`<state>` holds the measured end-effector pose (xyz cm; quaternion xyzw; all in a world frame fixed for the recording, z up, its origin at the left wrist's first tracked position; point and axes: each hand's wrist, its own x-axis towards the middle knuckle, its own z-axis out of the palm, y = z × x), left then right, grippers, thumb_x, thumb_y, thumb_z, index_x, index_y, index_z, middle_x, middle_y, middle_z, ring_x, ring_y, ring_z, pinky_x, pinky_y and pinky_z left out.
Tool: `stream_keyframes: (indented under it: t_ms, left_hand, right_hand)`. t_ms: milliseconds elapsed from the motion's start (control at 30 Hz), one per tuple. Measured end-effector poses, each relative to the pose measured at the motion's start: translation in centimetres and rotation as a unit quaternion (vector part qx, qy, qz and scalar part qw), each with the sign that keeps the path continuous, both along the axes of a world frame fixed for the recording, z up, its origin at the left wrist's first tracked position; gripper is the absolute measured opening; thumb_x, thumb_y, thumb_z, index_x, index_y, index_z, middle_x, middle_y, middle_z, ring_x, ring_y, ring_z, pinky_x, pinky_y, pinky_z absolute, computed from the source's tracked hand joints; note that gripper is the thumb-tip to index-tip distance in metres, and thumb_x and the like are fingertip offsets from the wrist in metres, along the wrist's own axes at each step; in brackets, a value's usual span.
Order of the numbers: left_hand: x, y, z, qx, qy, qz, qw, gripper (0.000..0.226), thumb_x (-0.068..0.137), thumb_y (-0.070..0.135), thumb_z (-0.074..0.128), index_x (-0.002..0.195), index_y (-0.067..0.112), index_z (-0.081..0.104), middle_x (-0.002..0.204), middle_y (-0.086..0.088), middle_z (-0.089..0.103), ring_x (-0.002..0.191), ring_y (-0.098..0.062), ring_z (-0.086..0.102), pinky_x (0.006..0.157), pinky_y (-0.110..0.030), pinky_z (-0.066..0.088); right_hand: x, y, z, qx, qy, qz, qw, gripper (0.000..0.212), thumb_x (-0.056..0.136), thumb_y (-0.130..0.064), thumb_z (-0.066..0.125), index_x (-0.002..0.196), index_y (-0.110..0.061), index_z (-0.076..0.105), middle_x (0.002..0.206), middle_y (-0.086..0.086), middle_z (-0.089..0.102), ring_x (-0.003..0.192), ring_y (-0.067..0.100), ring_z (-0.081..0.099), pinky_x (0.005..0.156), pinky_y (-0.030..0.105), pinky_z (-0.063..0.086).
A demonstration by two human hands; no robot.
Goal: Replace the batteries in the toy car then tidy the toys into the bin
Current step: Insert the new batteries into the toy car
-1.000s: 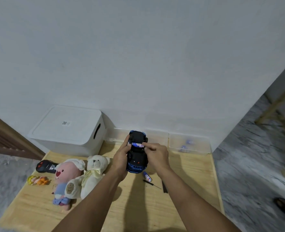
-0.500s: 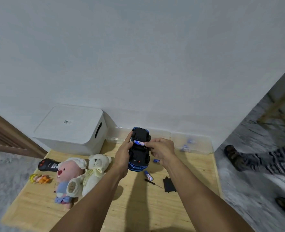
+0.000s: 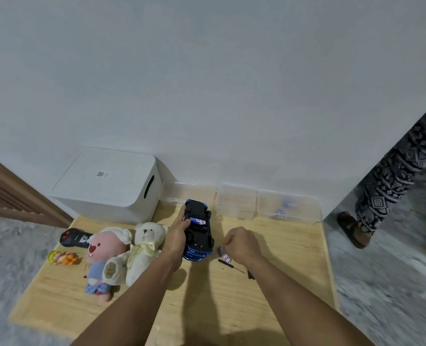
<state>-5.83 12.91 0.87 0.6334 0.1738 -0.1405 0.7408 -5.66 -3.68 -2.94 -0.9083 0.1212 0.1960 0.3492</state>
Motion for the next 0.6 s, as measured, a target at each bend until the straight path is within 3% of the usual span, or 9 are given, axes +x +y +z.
stream_keyframes:
  t_ms: [167,333,467,600]
  left_hand:
    - [-0.6,0.3,-0.6,-0.009,0.024,0.024,0.999,0.049,0.098,0.010,0.035,0.131,0.043,0.052,0.112,-0.011,0.071,0.101,-0.038,0.068,0.092,-0.056,0.052]
    - [-0.6,0.5,-0.5,-0.013,0.025,0.032,0.999,0.049,0.099,0.009,0.034,0.127,0.046,0.049,0.109,-0.010,0.071,0.099,-0.037,0.067,0.088,-0.051,0.054]
    - [-0.7,0.8,-0.8,-0.003,0.032,0.027,0.999,0.050,0.100,0.013,0.034,0.138,0.044,0.044,0.114,-0.011,0.069,0.100,-0.036,0.067,0.089,-0.050,0.054]
    - [-0.5,0.9,-1.2,-0.005,0.041,0.019,0.999,0.051,0.098,0.013,0.034,0.135,0.045,0.050,0.113,-0.013,0.071,0.101,-0.039,0.067,0.090,-0.053,0.053]
  right_hand:
    - [-0.5,0.7,-0.6,-0.097,0.002,0.055,0.994,0.015,0.083,-0.027,0.070,0.084,-0.012,0.071,0.091,0.003,0.069,0.084,0.023,0.063,0.064,0.027,0.049]
    - [-0.6,1.1,-1.1,-0.151,-0.012,0.073,0.986,0.024,0.088,-0.033,0.067,0.072,-0.017,0.057,0.074,0.003,0.058,0.069,0.023,0.054,0.057,0.025,0.041]
    - [-0.3,0.6,-0.9,-0.111,-0.021,0.032,0.993,0.011,0.085,-0.027,0.067,0.087,-0.016,0.068,0.087,0.002,0.067,0.082,0.023,0.062,0.061,0.027,0.046]
    - [1.0,0.0,0.6,0.022,-0.044,-0.065,0.997,0.003,0.080,-0.018,0.067,0.079,-0.020,0.069,0.086,-0.002,0.069,0.082,0.018,0.063,0.069,0.030,0.053]
